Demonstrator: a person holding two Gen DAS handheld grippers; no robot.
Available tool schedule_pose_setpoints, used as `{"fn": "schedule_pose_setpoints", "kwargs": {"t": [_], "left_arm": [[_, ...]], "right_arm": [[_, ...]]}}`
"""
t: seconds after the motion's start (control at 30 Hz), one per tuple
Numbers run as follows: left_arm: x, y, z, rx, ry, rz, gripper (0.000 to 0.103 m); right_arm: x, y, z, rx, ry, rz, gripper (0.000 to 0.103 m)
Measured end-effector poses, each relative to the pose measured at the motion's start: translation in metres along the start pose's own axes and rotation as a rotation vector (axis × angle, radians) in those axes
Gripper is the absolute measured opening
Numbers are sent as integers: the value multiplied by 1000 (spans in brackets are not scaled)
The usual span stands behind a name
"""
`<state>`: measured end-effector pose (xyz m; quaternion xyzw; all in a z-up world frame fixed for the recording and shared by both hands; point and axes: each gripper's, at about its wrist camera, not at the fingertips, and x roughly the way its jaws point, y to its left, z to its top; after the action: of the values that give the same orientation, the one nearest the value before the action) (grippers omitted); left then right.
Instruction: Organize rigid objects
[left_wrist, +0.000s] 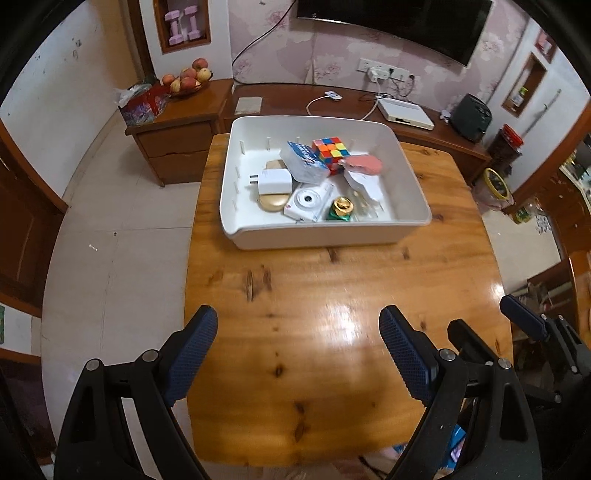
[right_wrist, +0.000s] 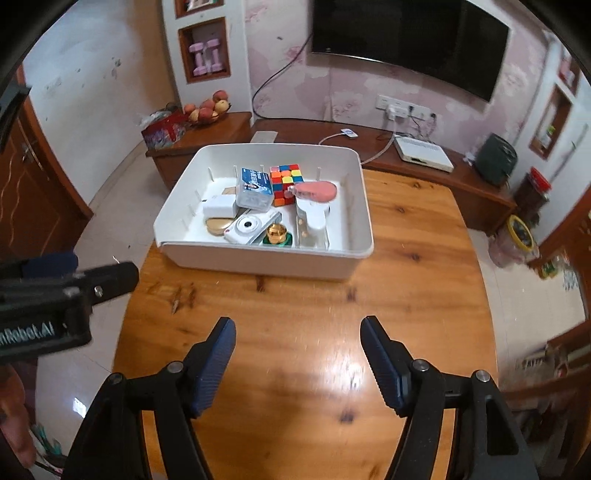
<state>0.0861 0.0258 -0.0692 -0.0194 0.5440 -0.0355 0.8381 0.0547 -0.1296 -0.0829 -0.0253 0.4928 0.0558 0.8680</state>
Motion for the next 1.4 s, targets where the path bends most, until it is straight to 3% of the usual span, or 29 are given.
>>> {"fn": "schedule_pose_setpoints", "kwargs": {"t": [0.27, 0.5, 0.87, 1.4], "left_arm": [[-32, -7, -32, 9, 3, -51, 91], [-71, -32, -49, 66, -127, 21, 91], [-110, -67, -61, 13, -239, 65, 91], [-115, -97, -69, -55, -238, 108, 91]], "right_arm": [[-68, 8, -34, 15, -80, -62, 79], [-108, -8, -51, 73, -140, -68, 81], [-144, -50, -57, 55, -201, -49, 84], [-165, -88, -57, -3, -293, 13, 84]]}}
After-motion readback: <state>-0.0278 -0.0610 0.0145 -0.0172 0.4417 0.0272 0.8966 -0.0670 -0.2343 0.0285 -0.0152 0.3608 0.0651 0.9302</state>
